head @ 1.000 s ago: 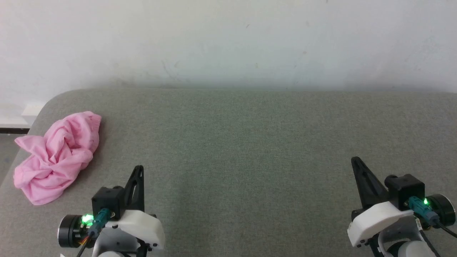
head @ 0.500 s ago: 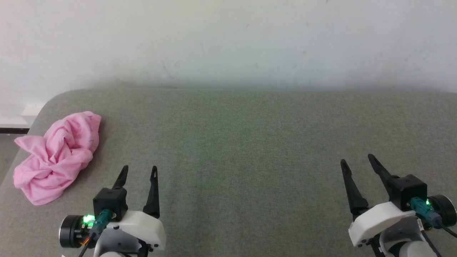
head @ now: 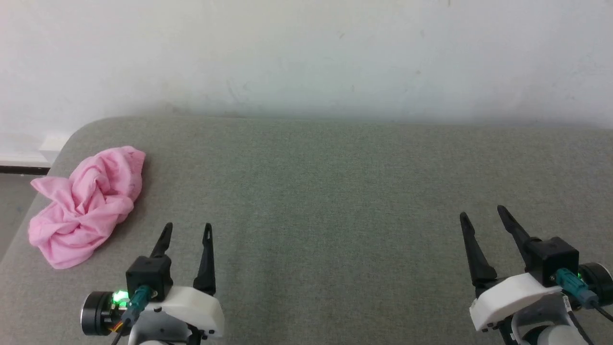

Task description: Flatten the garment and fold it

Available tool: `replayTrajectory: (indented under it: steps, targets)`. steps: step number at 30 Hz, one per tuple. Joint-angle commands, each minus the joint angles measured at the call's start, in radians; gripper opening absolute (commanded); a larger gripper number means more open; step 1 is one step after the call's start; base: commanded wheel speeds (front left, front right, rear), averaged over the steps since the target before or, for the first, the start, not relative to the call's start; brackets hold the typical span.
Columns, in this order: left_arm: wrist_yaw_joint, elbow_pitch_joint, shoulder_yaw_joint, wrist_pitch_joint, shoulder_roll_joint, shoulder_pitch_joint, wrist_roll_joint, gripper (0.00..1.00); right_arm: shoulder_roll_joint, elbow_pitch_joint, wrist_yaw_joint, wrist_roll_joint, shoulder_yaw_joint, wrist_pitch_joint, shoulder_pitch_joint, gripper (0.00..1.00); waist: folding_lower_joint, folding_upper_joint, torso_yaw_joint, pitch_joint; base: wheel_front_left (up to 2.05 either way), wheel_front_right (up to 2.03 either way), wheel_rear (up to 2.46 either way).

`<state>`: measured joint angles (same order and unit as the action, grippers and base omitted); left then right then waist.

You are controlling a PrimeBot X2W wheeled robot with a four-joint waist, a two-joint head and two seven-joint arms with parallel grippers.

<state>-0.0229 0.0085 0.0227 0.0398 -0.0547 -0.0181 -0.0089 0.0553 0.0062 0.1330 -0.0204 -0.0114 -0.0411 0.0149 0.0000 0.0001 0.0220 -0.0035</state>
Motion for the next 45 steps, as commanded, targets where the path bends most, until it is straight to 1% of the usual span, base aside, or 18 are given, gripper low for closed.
replayTrajectory:
  steps: [1, 19, 45]
  targets:
    - [-0.009, 0.002, 0.003, 0.012, -0.001, -0.015, -0.008, 1.0, -0.001, -0.006, 0.0, -0.006, -0.003, -0.011, 0.01, 1.0, 0.0, -0.0001, 0.009, -0.003, 0.0, 0.0, 0.0]
    - [-0.024, 0.0, 0.003, 0.048, -0.008, -0.045, -0.01, 1.0, -0.002, -0.001, -0.001, -0.038, 0.0, -0.046, 0.031, 1.0, 0.0, -0.0001, 0.107, -0.025, 0.0, 0.0, 0.0]
    - [-0.043, 0.0, 0.018, 0.102, -0.015, -0.073, -0.013, 1.0, -0.003, 0.013, -0.001, -0.064, 0.008, -0.101, 0.044, 1.0, 0.0, -0.0001, 0.293, -0.038, 0.0, 0.0, 0.0]
